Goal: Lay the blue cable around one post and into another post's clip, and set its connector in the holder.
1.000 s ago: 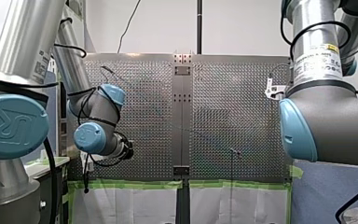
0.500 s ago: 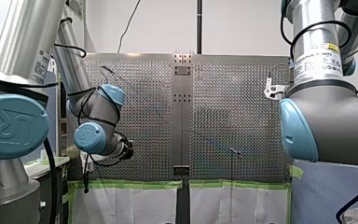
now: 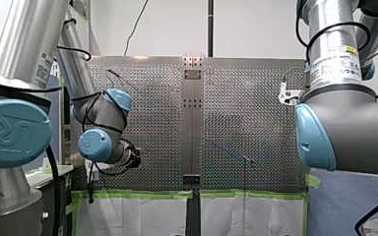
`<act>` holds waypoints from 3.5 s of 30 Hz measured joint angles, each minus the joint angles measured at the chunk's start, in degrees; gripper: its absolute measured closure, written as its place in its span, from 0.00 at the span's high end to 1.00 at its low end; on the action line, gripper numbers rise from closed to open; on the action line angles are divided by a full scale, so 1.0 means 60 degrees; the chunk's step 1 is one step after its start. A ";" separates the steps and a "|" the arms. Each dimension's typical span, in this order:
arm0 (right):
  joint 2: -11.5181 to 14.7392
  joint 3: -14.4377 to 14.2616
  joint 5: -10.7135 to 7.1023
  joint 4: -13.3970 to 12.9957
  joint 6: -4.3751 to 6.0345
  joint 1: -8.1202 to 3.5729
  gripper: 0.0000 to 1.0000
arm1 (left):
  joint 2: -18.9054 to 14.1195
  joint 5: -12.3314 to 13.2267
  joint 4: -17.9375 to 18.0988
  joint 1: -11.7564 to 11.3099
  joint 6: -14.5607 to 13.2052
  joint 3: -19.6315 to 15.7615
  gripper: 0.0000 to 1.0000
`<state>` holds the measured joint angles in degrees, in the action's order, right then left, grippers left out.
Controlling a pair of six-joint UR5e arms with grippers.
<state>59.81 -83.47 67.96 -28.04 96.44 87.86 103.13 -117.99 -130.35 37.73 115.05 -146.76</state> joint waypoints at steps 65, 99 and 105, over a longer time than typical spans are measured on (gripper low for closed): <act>-0.0012 0.0002 0.0587 0.0004 -0.0024 0.0023 0.99 | -0.0001 0.0000 0.0000 0.0000 0.0000 -0.0001 1.00; -0.0008 0.0001 0.1405 0.0051 -0.0014 0.0032 0.99 | -0.0001 0.0000 0.0000 0.0001 0.0000 -0.0001 1.00; -0.0011 -0.0001 0.1398 0.0016 -0.0031 0.0055 0.99 | -0.0001 0.0001 0.0000 0.0010 0.0000 0.0000 1.00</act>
<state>59.75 -83.47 76.35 -27.94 96.25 88.19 103.12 -117.98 -130.35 37.79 115.05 -146.76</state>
